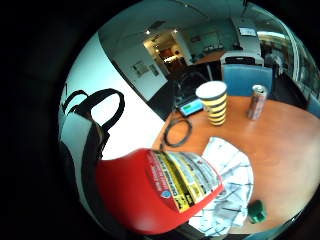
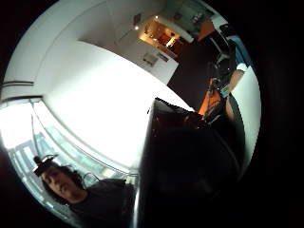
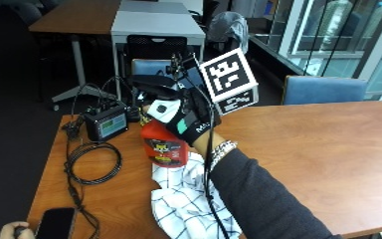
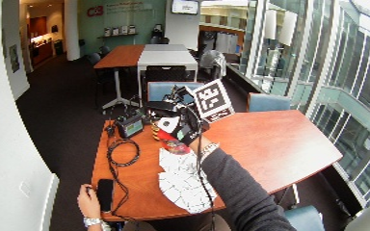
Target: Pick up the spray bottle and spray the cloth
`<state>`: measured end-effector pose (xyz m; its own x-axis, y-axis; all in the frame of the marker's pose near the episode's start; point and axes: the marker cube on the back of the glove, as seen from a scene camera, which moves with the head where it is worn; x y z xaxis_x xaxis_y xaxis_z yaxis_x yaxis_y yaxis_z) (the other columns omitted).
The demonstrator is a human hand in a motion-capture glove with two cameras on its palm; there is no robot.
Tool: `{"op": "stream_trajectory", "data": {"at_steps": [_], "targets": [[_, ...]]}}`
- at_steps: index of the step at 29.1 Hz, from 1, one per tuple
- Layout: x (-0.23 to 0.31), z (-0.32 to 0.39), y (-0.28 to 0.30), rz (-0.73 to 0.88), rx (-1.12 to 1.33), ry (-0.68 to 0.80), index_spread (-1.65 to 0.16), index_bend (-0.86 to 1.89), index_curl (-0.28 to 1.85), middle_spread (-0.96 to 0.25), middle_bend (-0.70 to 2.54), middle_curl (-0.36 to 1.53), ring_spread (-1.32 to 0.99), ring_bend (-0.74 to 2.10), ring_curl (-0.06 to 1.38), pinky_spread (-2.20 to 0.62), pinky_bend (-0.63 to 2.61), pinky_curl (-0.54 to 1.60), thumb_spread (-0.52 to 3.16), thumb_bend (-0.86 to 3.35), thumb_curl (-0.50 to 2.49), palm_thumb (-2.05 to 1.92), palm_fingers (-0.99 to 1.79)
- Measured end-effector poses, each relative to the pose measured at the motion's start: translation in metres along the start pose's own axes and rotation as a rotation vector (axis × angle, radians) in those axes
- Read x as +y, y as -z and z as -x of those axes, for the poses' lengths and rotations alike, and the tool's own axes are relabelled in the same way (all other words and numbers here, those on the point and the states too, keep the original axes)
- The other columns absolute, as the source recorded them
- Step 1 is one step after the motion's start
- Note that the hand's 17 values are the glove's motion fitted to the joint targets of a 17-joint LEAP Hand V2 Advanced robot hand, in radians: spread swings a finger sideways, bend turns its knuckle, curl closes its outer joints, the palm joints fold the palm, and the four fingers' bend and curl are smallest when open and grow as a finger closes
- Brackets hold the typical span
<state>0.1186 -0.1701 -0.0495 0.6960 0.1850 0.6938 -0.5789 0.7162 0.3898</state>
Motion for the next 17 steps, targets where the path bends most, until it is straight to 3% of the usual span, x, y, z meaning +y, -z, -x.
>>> {"op": "stream_trajectory", "data": {"at_steps": [9, 17], "targets": [[0.004, 0.000, -0.035, 0.005, -0.226, -0.178, -0.32, 0.19, 0.57, -0.22, 0.64, 0.51, -0.23, 0.64, 0.47, -0.30, 0.45, 0.46, 0.20, -0.03, 0.77, 1.03, 1.34], [0.011, -0.021, -0.064, 0.045, -0.308, -0.224, -0.32, 0.19, 0.57, -0.22, 0.64, 0.51, -0.23, 0.64, 0.47, -0.30, 0.43, 0.47, 0.20, -0.03, 0.77, 1.04, 1.33]]}}
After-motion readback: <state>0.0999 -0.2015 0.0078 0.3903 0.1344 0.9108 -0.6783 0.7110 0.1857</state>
